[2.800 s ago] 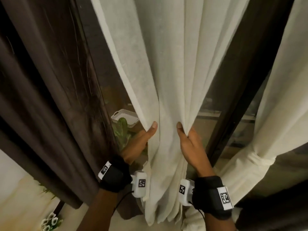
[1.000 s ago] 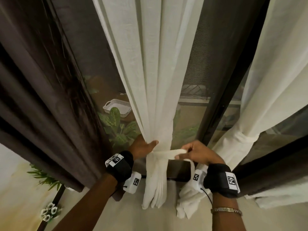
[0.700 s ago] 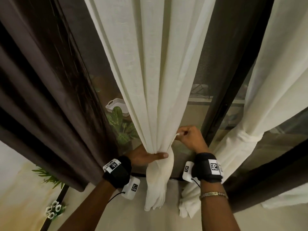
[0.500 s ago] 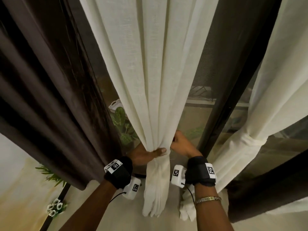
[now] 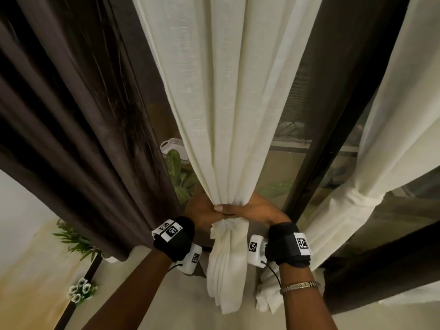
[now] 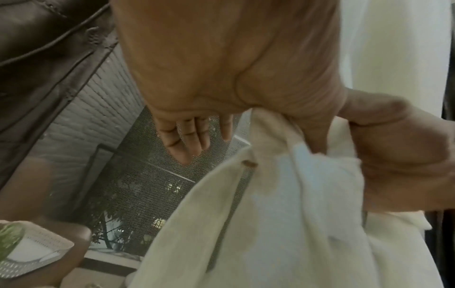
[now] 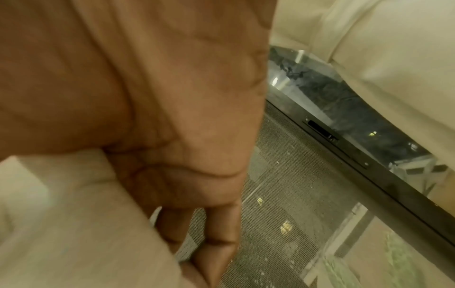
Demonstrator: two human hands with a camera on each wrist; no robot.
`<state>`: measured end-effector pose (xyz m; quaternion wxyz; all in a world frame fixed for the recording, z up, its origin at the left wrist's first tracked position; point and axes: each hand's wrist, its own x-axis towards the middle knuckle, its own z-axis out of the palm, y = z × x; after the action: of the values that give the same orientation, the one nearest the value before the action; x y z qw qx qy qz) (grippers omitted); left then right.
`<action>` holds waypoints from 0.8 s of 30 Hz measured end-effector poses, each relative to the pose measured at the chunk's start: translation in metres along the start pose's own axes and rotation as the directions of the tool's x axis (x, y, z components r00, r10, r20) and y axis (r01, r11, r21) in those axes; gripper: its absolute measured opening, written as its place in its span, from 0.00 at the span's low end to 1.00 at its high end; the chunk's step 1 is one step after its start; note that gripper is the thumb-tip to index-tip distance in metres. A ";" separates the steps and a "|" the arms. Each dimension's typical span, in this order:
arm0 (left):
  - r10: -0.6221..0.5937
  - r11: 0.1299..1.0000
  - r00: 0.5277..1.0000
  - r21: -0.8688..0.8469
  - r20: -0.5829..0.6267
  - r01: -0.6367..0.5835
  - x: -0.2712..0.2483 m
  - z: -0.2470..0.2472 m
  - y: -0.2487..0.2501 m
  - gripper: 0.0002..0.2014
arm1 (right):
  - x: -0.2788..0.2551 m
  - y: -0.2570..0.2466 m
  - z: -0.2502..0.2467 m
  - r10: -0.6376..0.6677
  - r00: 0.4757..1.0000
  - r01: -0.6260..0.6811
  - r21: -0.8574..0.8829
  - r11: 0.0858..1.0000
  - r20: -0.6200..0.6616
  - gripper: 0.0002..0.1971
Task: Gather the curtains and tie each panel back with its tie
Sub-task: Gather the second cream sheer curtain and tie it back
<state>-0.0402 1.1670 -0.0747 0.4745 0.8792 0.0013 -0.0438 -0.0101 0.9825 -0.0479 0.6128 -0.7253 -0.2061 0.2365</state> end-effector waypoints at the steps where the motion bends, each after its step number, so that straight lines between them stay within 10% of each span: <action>1: -0.033 0.999 0.999 -0.026 0.015 0.033 0.001 0.000 -0.001 0.41 | 0.000 0.002 0.000 -0.007 1.000 0.007 0.002 1.000 0.004 0.31; 10: 0.053 0.915 0.971 -0.401 0.232 0.046 -0.006 0.006 -0.011 0.18 | -0.001 0.019 -0.007 -0.021 0.991 0.025 0.025 0.999 -0.133 0.24; 18: 0.036 0.937 0.992 -0.350 0.124 0.009 -0.013 -0.023 -0.029 0.15 | 0.002 0.030 -0.030 0.057 0.915 -0.033 0.067 0.997 -0.400 0.14; 24: 0.087 0.990 0.941 -0.132 0.326 -0.046 -0.035 -0.033 -0.028 0.15 | 0.012 0.028 -0.042 0.095 0.865 -0.048 0.107 0.993 -0.492 0.13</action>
<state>-0.0735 1.2118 -0.0774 0.5220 0.8282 -0.1057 -0.1746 0.0246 0.9515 -0.0712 0.6683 -0.7402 -0.0039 0.0738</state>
